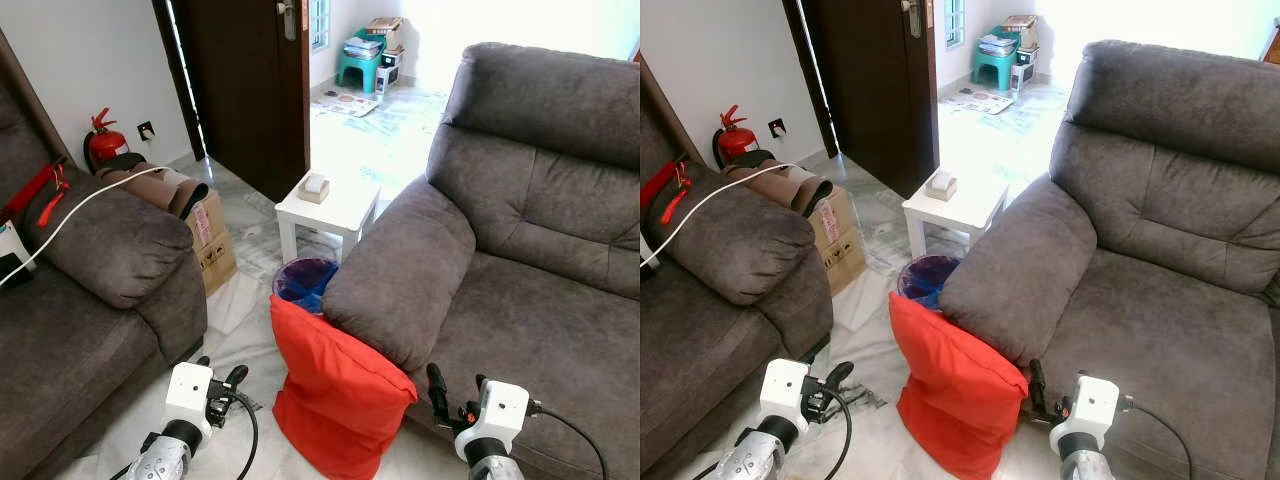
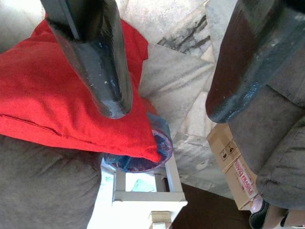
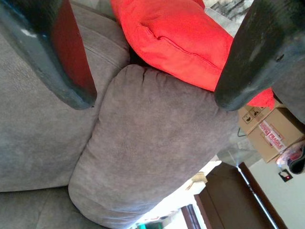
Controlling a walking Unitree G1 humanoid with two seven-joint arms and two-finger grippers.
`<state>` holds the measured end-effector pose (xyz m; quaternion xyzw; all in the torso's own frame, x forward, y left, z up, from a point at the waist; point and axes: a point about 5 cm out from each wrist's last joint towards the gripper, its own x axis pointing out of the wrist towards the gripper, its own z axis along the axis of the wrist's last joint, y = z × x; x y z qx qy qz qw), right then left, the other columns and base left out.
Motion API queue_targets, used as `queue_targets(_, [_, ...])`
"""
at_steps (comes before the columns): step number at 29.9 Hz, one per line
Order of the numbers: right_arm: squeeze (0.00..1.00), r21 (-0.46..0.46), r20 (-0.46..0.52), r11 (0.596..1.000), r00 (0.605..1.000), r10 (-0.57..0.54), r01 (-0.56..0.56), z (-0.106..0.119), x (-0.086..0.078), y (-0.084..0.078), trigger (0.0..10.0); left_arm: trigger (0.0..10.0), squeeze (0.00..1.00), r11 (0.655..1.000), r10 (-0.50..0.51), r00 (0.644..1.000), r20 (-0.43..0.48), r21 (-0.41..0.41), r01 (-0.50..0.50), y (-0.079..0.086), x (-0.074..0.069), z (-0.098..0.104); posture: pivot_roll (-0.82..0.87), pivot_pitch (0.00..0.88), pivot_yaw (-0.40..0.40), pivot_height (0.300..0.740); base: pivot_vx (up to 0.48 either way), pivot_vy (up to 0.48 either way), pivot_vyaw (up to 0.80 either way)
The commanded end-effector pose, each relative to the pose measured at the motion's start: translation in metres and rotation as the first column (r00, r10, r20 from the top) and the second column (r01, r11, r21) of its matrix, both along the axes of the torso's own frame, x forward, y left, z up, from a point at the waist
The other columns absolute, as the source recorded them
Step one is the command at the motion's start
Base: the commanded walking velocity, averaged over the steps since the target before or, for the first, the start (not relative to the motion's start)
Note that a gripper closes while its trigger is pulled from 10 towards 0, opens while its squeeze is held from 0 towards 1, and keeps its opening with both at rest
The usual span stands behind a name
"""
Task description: Move the pillow to the sofa from floor
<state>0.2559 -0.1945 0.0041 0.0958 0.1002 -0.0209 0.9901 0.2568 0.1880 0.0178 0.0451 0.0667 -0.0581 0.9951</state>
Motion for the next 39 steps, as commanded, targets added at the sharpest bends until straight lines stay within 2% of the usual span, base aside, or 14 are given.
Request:
queue_targets(1, [0.00, 0.009, -0.018, 1.000, 1.000, -0.002, 0.002, -0.0021, 0.0001, 0.0008, 10.0, 10.0, 0.00, 1.000, 0.017, 1.000, -0.019, -0.008, -0.017, 0.0040, -0.0022, -0.0026, 0.01, 0.075, 0.060, 0.740, 0.000, 0.000, 0.00])
queue_targets(3, [0.00, 0.010, -0.019, 1.000, 1.000, -0.002, 0.002, -0.0021, 0.0001, 0.0008, 10.0, 10.0, 0.00, 1.000, 0.017, 1.000, -0.019, -0.009, -0.017, 0.0040, -0.0022, -0.0026, 0.01, 0.075, 0.060, 0.740, 0.000, 0.000, 0.00])
queue_targets(39, [0.00, 0.043, -0.030, 0.999, 1.000, -0.001, 0.002, -0.0031, 0.0085, 0.0034, 10.0, 10.0, 0.00, 1.000, 0.000, 1.000, -0.013, -0.031, 0.000, 0.0025, 0.0010, 0.0011, 0.01, 0.074, 0.059, 0.740, 0.471, 0.000, 0.00])
